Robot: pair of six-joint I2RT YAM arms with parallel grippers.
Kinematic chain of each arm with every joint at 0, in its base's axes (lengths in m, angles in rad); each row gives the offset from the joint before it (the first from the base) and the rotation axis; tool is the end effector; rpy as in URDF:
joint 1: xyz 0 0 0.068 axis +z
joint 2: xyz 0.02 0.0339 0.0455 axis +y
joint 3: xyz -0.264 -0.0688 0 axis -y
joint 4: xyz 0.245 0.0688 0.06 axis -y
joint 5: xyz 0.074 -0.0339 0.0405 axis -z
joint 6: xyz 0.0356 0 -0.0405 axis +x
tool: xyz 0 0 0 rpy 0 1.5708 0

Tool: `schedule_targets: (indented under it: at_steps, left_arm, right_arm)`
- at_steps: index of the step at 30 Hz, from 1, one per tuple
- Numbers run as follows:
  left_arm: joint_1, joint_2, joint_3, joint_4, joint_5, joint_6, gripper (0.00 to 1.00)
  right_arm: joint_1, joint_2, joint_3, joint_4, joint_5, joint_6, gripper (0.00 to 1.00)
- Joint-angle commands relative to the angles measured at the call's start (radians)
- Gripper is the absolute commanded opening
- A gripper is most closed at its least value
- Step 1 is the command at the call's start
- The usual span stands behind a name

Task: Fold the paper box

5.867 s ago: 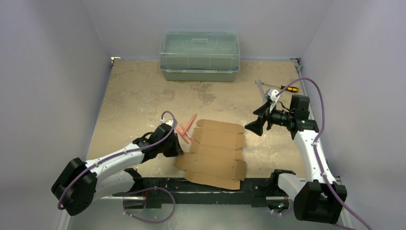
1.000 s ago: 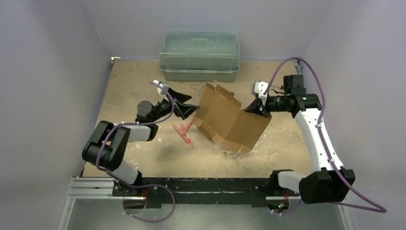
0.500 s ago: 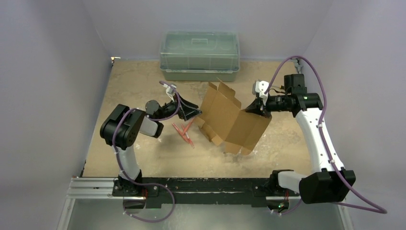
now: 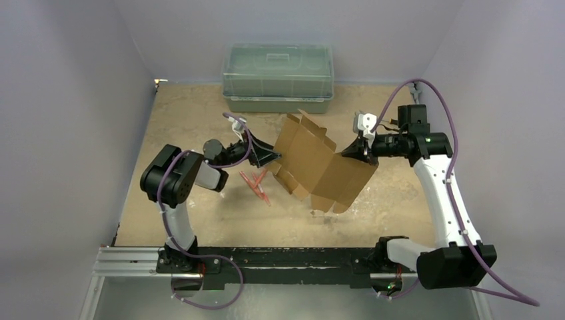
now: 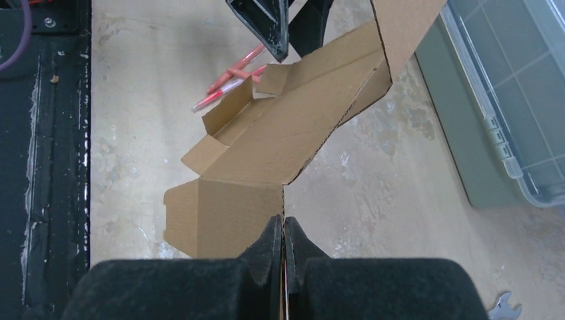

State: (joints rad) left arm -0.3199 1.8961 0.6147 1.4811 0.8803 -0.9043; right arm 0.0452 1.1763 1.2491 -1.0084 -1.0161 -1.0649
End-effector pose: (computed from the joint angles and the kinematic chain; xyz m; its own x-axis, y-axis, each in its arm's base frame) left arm 0.3014 -0.1287 0.1651 -0.6048 -0.3270 -0.7262 0.7153 0.1779 -0.6758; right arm 0.2120 0.0399 0.3602 0.0719 -0.4579 -0.8861 -0.9591 0.2121 -0.1874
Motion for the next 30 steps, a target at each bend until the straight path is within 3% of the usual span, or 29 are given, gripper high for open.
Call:
schedule_targets:
  at_steps: [1,6,10,11,12,15,18,20,22,27,30]
  left_arm:
    - [-0.031,-0.042,0.002,0.297,0.017,-0.021,0.65]
    - [-0.086,-0.058,-0.020,0.298,0.012,-0.021,0.49]
    - [-0.087,-0.089,-0.057,0.291,-0.026,-0.007,0.17]
    - [-0.087,-0.106,-0.071,0.269,-0.046,0.005,0.04]
    - [-0.087,-0.128,-0.081,0.235,-0.056,0.027,0.00]
    - [-0.091,-0.237,-0.109,0.026,-0.105,0.140,0.00]
    - [-0.125,-0.395,-0.077,-0.369,-0.196,0.356,0.00]
    - [-0.186,-0.486,-0.005,-0.715,-0.322,0.554,0.00]
    - [-0.247,-0.532,0.072,-0.950,-0.417,0.734,0.00]
    - [-0.319,-0.540,0.215,-1.283,-0.525,0.911,0.00]
    - [-0.343,-0.539,0.288,-1.406,-0.550,0.977,0.00]
  right_arm:
    - [-0.001,-0.026,0.007,0.049,-0.023,0.058,0.00]
    - [-0.002,-0.037,-0.025,0.091,-0.001,0.091,0.00]
    - [-0.002,-0.051,-0.049,0.150,0.056,0.160,0.00]
    - [-0.002,-0.055,-0.058,0.182,0.083,0.197,0.01]
    - [-0.002,-0.058,-0.068,0.209,0.116,0.231,0.01]
    - [-0.005,-0.070,-0.097,0.258,0.169,0.286,0.10]
    - [-0.005,-0.093,-0.129,0.270,0.160,0.291,0.23]
    - [-0.005,-0.105,-0.144,0.271,0.149,0.290,0.42]
    - [-0.005,-0.115,-0.149,0.267,0.138,0.285,0.57]
    - [-0.006,-0.134,-0.091,0.195,0.105,0.243,0.85]
    - [-0.008,-0.139,-0.036,0.165,0.128,0.232,0.93]
